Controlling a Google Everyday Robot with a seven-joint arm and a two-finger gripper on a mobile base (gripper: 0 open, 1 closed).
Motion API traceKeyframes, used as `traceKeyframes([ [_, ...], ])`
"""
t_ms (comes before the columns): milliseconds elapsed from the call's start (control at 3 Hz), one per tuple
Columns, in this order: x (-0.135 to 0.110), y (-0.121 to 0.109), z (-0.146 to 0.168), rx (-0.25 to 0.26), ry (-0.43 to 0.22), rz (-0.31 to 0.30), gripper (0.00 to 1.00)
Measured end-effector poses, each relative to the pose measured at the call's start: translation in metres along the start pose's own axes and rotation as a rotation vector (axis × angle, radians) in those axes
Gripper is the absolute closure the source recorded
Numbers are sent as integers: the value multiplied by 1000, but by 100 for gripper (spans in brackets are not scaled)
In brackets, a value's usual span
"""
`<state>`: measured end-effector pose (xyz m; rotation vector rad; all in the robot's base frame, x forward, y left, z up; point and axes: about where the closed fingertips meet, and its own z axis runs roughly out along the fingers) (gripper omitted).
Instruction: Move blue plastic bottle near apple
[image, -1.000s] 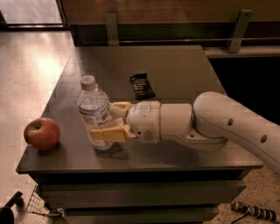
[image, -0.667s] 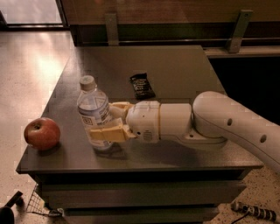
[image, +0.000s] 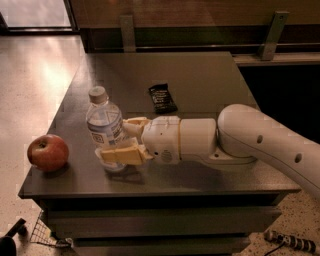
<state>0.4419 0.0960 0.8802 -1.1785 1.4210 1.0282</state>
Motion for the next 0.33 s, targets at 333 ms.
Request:
traceKeyframes([
  [333, -1, 1, 1, -2, 1, -2, 0],
])
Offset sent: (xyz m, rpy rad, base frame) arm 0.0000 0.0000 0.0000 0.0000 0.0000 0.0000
